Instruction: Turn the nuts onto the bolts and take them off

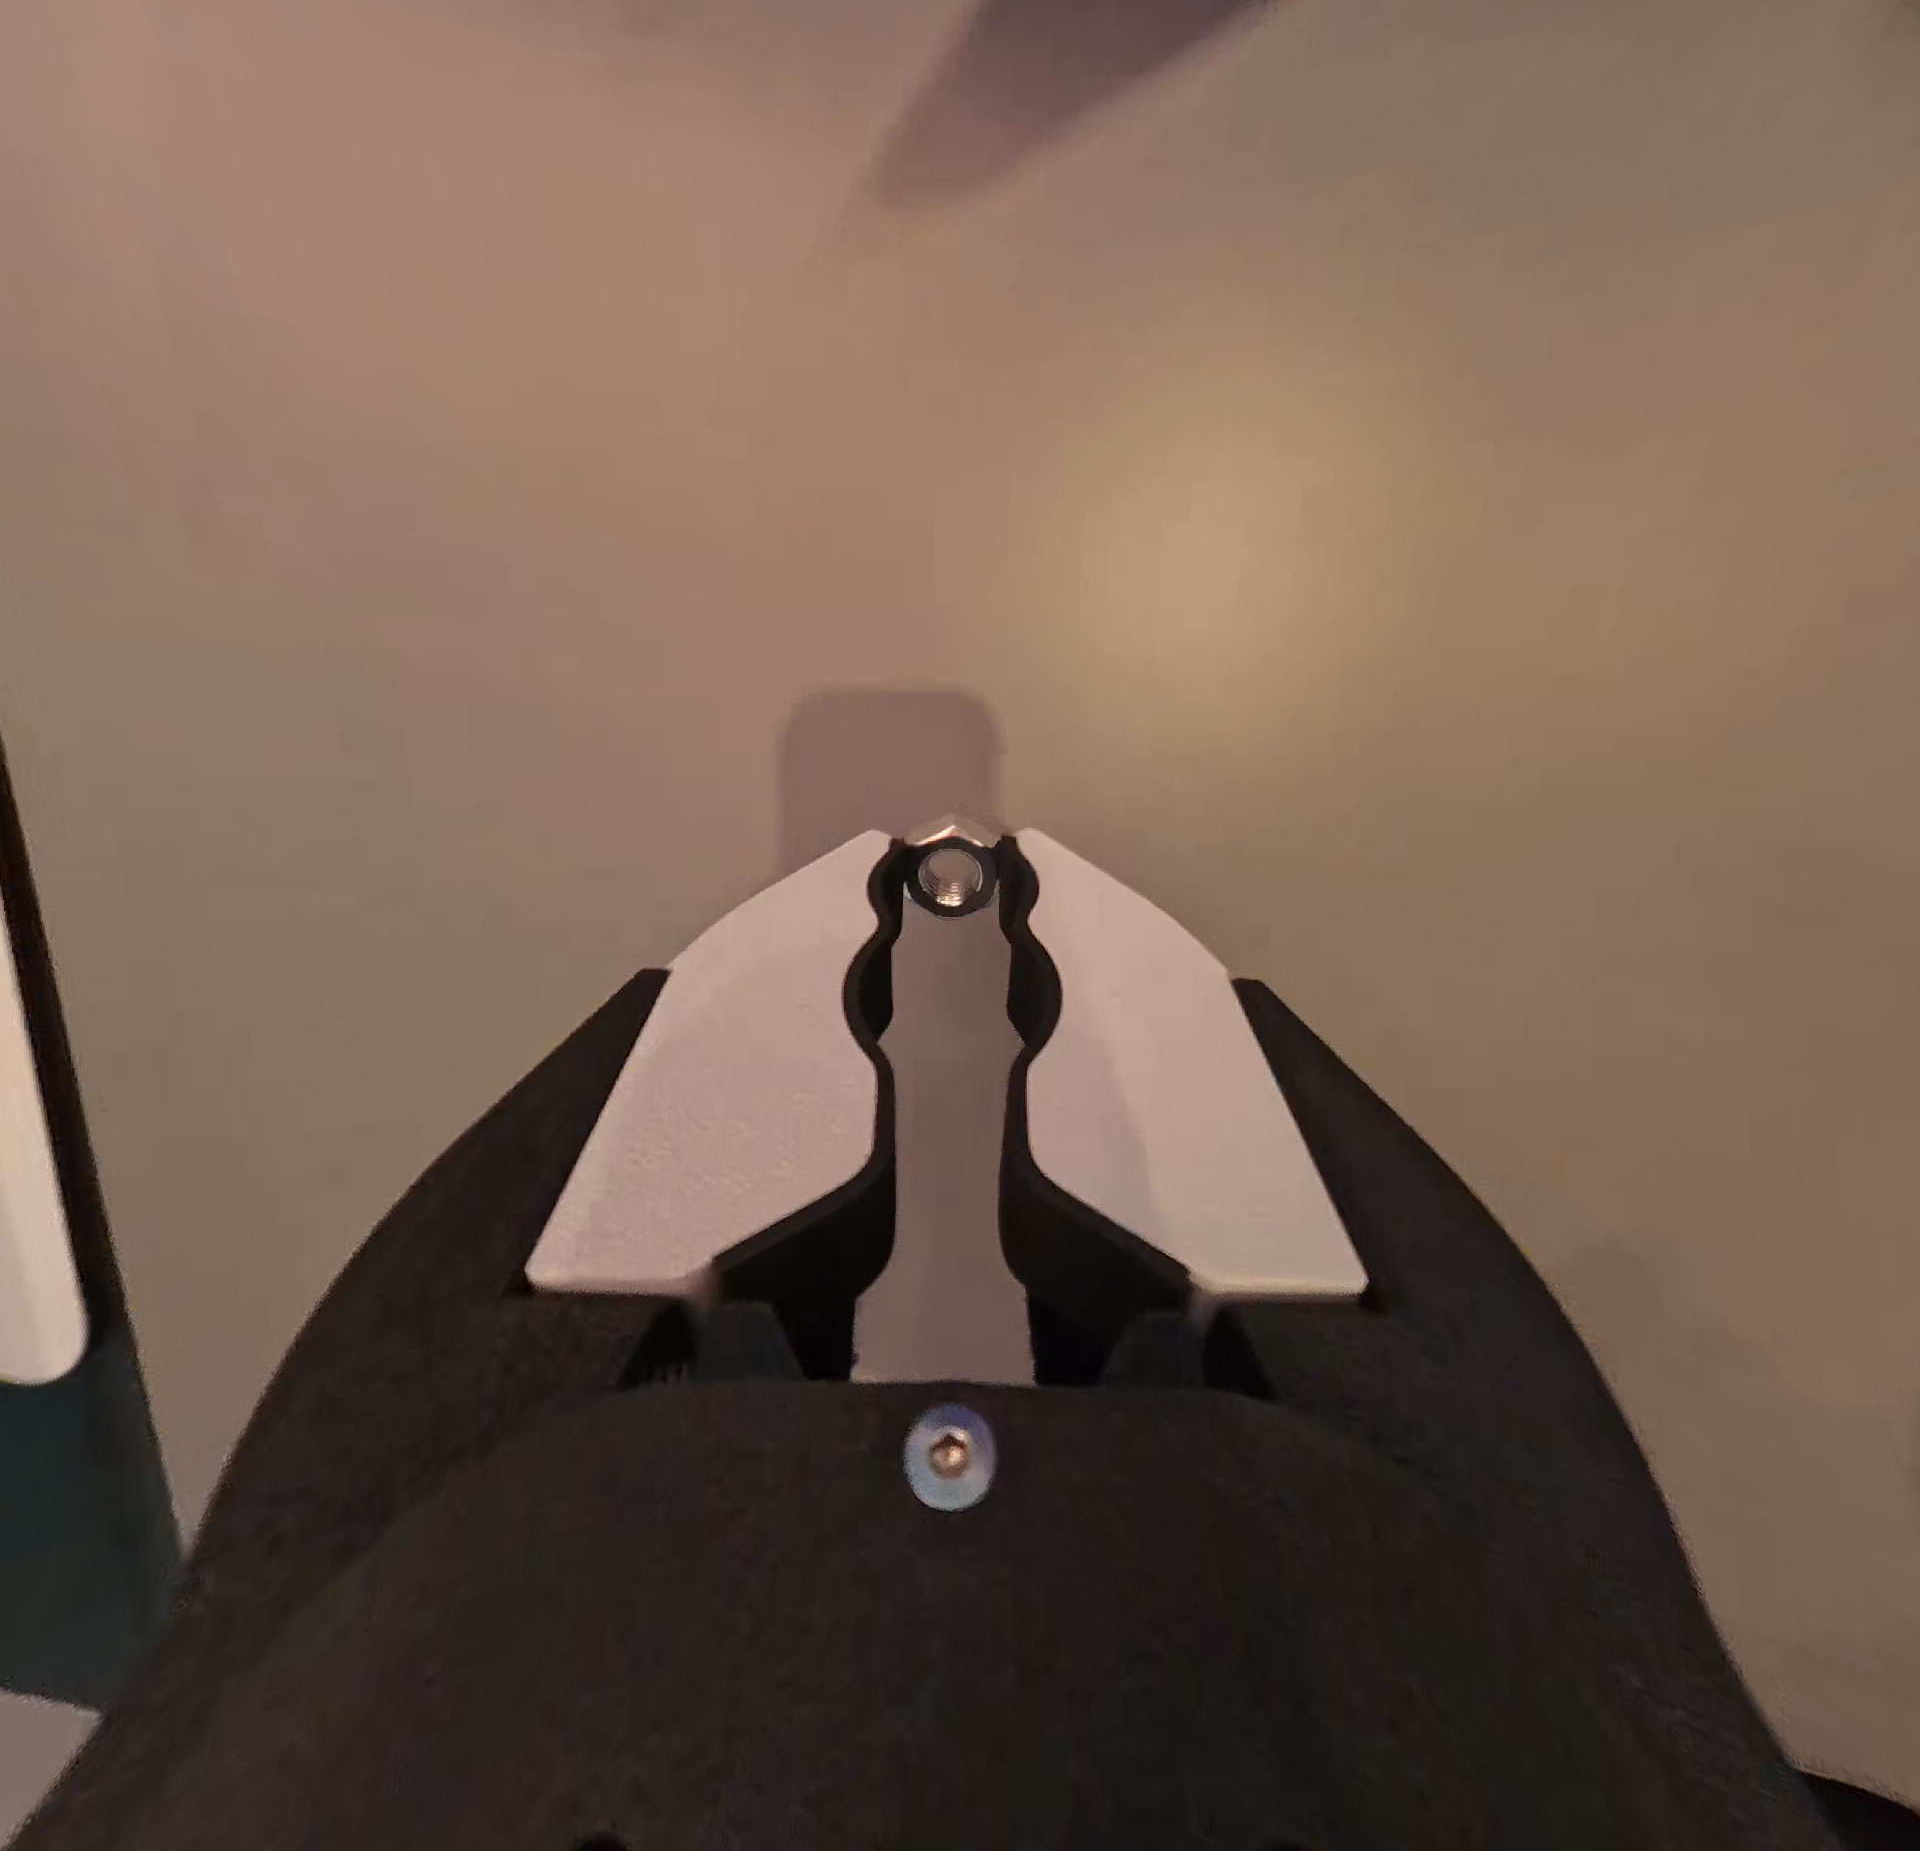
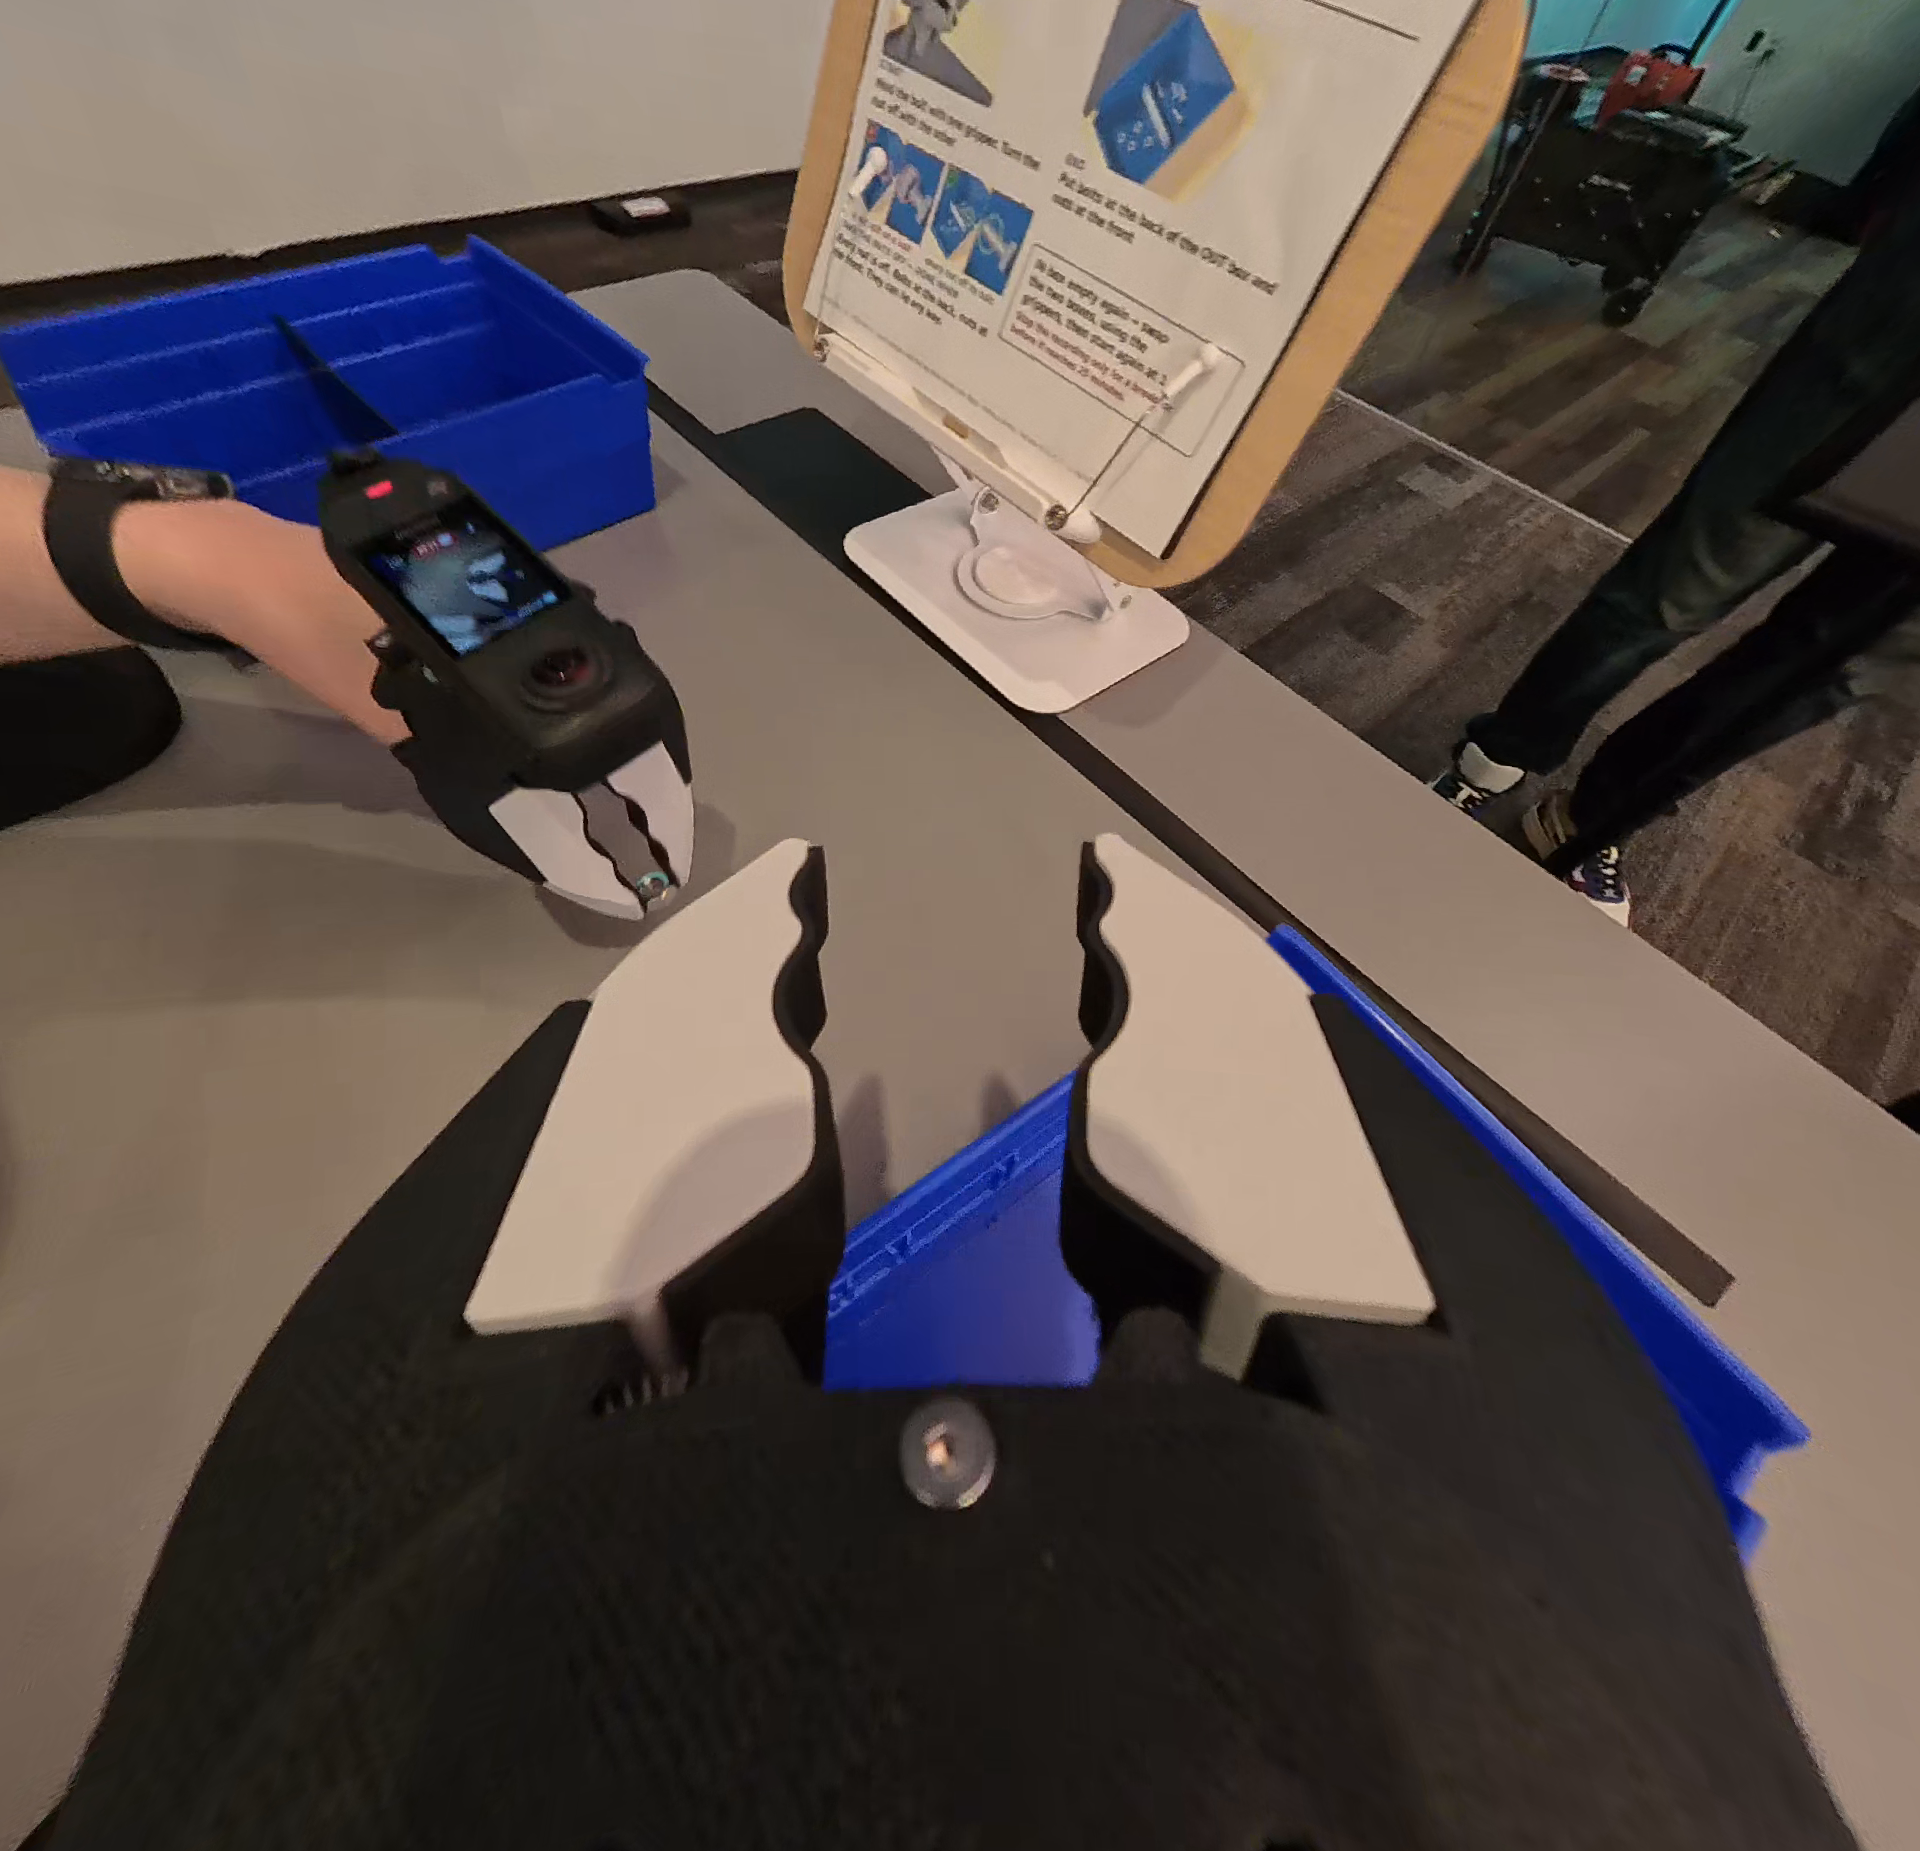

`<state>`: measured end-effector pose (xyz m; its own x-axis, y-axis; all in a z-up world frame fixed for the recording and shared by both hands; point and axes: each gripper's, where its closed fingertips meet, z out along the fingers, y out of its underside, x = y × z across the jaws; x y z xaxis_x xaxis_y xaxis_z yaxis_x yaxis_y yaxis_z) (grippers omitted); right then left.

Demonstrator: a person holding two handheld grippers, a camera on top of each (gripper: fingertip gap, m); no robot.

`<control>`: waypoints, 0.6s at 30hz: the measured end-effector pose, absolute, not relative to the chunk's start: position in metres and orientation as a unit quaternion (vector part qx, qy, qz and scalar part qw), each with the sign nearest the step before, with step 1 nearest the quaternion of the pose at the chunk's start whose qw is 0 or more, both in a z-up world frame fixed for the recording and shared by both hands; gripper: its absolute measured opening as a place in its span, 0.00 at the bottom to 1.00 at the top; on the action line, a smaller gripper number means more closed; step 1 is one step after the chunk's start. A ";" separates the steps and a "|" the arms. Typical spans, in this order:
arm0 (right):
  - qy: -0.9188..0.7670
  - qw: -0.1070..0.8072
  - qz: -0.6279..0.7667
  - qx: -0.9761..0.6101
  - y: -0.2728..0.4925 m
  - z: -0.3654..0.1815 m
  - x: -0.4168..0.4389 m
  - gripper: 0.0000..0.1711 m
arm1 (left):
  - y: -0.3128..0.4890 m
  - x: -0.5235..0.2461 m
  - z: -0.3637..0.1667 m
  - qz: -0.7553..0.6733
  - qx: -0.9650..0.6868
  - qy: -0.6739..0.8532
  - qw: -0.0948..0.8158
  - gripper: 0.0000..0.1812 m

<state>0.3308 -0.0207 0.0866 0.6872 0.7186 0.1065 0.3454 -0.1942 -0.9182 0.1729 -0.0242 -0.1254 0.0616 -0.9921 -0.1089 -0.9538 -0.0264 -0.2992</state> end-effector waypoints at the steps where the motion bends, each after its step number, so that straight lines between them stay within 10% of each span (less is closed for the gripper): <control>1: -0.346 0.530 0.181 -0.753 -0.020 0.087 0.335 0.28 | -0.025 0.174 -0.131 -0.066 -0.714 0.684 0.136 0.09; 18: -0.335 0.509 0.193 -0.769 -0.013 0.074 0.346 0.28 | -0.027 0.176 -0.159 -0.075 -0.713 0.690 0.100 0.19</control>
